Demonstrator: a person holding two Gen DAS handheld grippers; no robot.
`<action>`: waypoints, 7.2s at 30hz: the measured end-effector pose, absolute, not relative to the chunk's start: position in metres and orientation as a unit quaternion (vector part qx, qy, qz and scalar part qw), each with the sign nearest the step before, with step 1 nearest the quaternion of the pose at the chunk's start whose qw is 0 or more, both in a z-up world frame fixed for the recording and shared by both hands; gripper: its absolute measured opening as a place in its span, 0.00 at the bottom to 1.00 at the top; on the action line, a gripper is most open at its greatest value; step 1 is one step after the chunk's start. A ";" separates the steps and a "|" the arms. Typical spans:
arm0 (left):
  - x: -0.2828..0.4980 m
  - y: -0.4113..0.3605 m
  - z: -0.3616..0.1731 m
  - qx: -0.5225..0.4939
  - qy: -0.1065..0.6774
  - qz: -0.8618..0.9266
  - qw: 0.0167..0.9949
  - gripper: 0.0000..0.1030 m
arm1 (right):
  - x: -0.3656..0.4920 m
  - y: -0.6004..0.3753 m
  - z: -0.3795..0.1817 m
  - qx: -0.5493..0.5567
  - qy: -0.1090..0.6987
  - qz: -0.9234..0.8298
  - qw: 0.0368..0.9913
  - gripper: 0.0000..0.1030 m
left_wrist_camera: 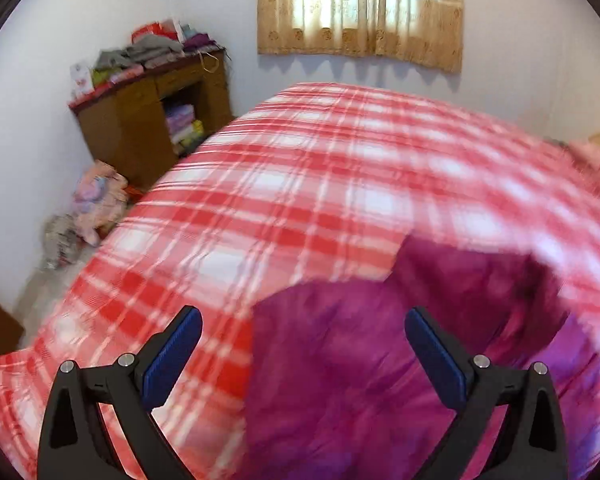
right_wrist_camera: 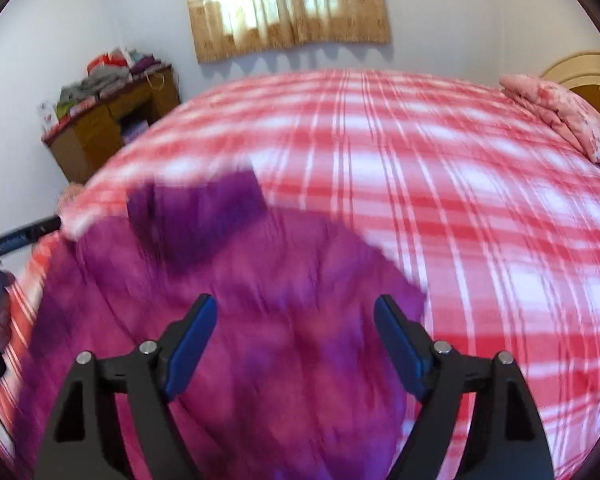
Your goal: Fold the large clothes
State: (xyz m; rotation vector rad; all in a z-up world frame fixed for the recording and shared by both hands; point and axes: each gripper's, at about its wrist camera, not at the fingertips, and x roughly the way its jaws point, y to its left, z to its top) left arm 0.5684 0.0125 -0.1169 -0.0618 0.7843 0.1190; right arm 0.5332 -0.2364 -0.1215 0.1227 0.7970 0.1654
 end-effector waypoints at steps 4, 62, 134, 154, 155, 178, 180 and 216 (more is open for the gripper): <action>0.619 -0.009 -0.113 -0.036 0.401 0.043 0.914 0.99 | 0.583 -0.218 -0.088 0.087 0.380 0.089 0.917 0.90; 0.600 -0.018 -0.198 0.018 0.442 -0.026 0.897 0.03 | 0.589 -0.191 -0.182 -0.027 0.441 0.080 0.894 0.07; 0.615 -0.082 -0.218 0.068 0.421 -0.050 0.903 0.86 | 0.612 -0.152 -0.194 0.029 0.422 0.103 0.900 0.07; 0.616 -0.085 -0.219 0.076 0.422 -0.046 0.902 0.87 | 0.613 -0.149 -0.195 0.018 0.424 0.099 0.900 0.07; 0.616 -0.085 -0.219 0.076 0.422 -0.046 0.902 0.87 | 0.613 -0.149 -0.195 0.019 0.424 0.099 0.900 0.07; 0.421 0.004 -0.103 0.029 0.360 -0.050 0.931 0.91 | 0.450 -0.292 -0.116 0.073 0.397 0.127 0.906 0.74; 0.389 0.015 -0.111 0.024 0.375 -0.050 0.926 0.91 | 0.414 -0.305 -0.119 0.080 0.399 0.127 0.905 0.75; 0.181 0.074 -0.205 0.021 0.436 -0.085 0.896 0.54 | 0.168 -0.294 -0.208 0.113 0.456 0.100 0.877 0.59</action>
